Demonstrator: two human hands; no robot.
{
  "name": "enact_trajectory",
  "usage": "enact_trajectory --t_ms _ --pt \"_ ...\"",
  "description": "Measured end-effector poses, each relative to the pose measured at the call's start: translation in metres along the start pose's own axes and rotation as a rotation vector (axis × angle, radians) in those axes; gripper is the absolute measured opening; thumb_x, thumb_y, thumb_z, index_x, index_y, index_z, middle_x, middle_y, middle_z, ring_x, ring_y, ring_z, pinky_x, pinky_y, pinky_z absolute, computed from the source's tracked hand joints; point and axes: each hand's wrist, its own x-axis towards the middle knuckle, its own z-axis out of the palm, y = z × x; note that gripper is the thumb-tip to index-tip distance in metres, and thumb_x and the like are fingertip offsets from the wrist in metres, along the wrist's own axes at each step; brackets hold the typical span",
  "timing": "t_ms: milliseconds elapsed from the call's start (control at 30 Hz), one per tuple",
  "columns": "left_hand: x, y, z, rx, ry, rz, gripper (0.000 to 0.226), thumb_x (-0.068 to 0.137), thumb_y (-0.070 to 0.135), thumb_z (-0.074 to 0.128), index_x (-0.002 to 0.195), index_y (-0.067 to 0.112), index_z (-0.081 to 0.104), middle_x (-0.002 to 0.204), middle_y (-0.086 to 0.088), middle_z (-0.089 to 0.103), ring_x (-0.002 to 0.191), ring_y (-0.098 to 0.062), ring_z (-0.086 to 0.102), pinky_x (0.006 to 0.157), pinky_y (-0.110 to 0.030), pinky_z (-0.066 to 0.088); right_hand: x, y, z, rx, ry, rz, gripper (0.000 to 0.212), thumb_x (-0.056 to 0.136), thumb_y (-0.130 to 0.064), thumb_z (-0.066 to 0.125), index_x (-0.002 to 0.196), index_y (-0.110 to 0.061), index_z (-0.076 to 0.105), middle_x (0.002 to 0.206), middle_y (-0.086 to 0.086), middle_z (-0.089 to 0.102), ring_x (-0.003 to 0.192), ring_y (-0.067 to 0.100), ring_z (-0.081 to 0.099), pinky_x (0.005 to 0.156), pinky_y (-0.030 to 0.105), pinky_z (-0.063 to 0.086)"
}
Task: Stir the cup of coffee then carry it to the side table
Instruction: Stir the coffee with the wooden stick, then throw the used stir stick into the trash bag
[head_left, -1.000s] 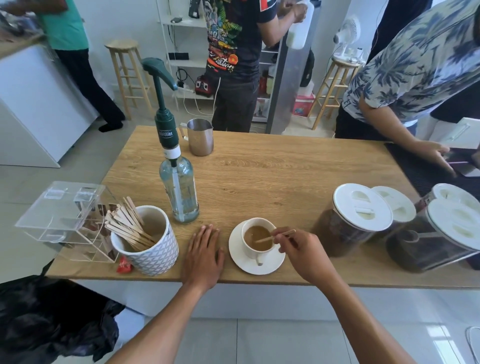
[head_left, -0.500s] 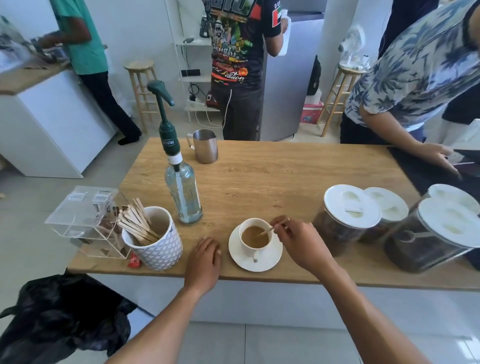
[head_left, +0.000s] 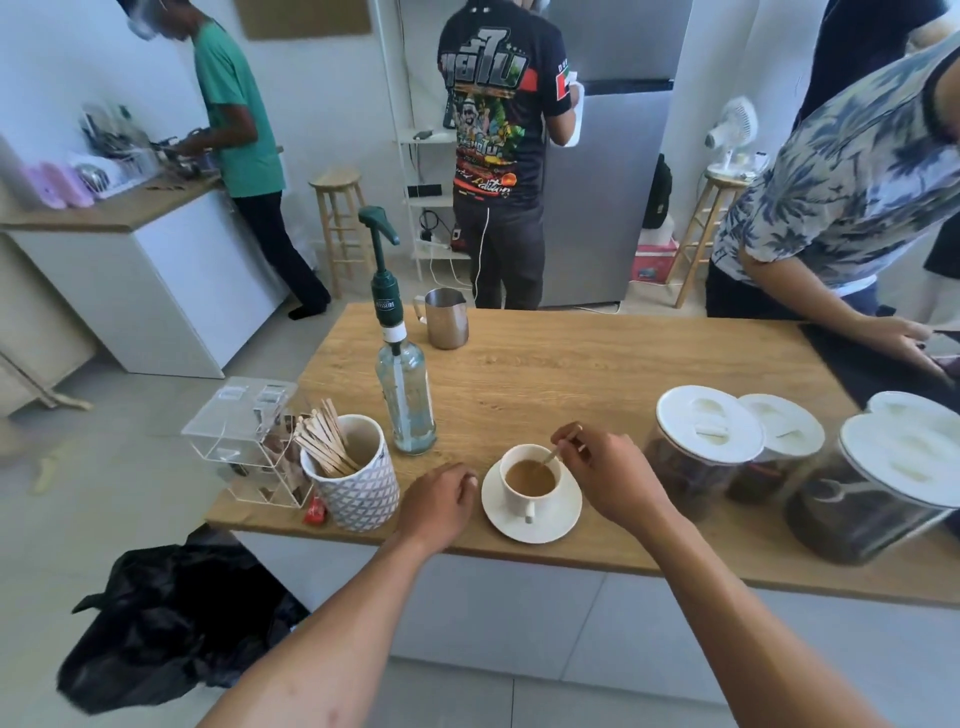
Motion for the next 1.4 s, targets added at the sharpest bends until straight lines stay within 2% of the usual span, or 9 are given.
enact_trajectory --t_ms 133,333,533,700,900,1033,1167,1267,1400 --pt "0.002 0.014 -0.016 0.012 0.005 0.048 0.025 0.099 0.030 0.044 0.103 0.017 0.066 0.102 0.002 0.070 0.091 -0.021 0.064 0.076 -0.037 0.051 -0.002 -0.001 0.004 -0.050 -0.027 0.025 0.019 0.098 -0.024 0.051 0.104 -0.021 0.069 0.096 -0.004 0.074 0.083 0.016 0.066 0.070 0.034 0.053" --pt "0.000 0.028 -0.041 0.099 0.106 0.122 0.031 0.098 0.033 0.049 0.077 0.014 0.063 0.066 -0.003 0.065 0.058 -0.022 0.055 0.051 -0.032 0.036 0.002 -0.019 -0.006 -0.086 0.040 -0.047 0.022 0.098 -0.026 0.051 0.096 -0.016 0.070 0.093 -0.003 0.075 0.082 0.023 0.067 0.069 0.041 0.055" --pt "0.000 0.025 -0.080 0.117 0.179 0.144 0.034 0.098 0.034 0.047 0.072 0.015 0.059 0.062 0.001 0.060 0.056 -0.023 0.056 0.048 -0.033 0.038 0.000 -0.034 -0.021 -0.022 0.188 -0.022 0.028 0.101 -0.028 0.049 0.094 -0.010 0.068 0.080 0.004 0.071 0.070 0.025 0.061 0.062 0.037 0.051" --pt "-0.011 0.002 -0.115 0.162 0.305 0.141 0.027 0.098 0.026 0.049 0.078 0.015 0.063 0.067 0.005 0.060 0.057 -0.017 0.054 0.048 -0.023 0.029 0.005 -0.065 -0.027 0.033 0.177 -0.085 0.028 0.100 -0.028 0.051 0.095 -0.008 0.070 0.076 0.003 0.070 0.067 0.021 0.062 0.063 0.040 0.054" --pt "-0.033 -0.039 -0.148 0.250 0.433 0.087 0.017 0.094 0.021 0.053 0.081 0.016 0.064 0.080 0.002 0.068 0.067 -0.013 0.051 0.068 -0.031 0.040 0.023 -0.130 -0.016 0.180 0.155 -0.205 0.031 0.099 -0.029 0.050 0.090 -0.007 0.069 0.075 0.006 0.069 0.068 0.024 0.062 0.063 0.043 0.055" --pt "-0.051 -0.079 -0.173 0.289 0.459 0.004 0.016 0.091 0.020 0.052 0.085 0.018 0.067 0.086 0.005 0.071 0.077 -0.019 0.063 0.075 -0.036 0.043 0.029 -0.171 0.017 0.260 0.089 -0.269 0.029 0.099 -0.028 0.052 0.086 -0.009 0.068 0.073 0.007 0.068 0.068 0.027 0.065 0.063 0.043 0.054" --pt "-0.072 -0.126 -0.200 0.318 0.464 -0.075 0.014 0.090 0.019 0.054 0.088 0.020 0.067 0.090 0.007 0.071 0.082 -0.019 0.064 0.078 -0.037 0.044 0.030 -0.212 0.062 0.365 0.023 -0.306 0.023 0.098 -0.025 0.054 0.097 -0.010 0.072 0.079 0.006 0.072 0.071 0.025 0.068 0.068 0.044 0.057" --pt "-0.082 -0.152 -0.213 0.325 0.450 -0.094 0.016 0.090 0.014 0.053 0.092 0.019 0.068 0.097 0.006 0.072 0.088 -0.019 0.065 0.082 -0.038 0.042 0.030 -0.235 0.098 0.358 -0.037 -0.325 0.023 0.098 -0.027 0.054 0.095 -0.012 0.071 0.072 0.009 0.071 0.065 0.028 0.066 0.062 0.046 0.057" --pt "-0.082 -0.190 -0.233 0.320 0.411 -0.103 0.021 0.093 0.013 0.049 0.101 0.019 0.067 0.104 0.005 0.071 0.096 -0.019 0.064 0.088 -0.039 0.041 0.030 -0.271 0.146 0.351 -0.135 -0.349 0.020 0.100 -0.029 0.051 0.096 -0.018 0.067 0.069 0.000 0.068 0.057 0.017 0.061 0.054 0.033 0.051"
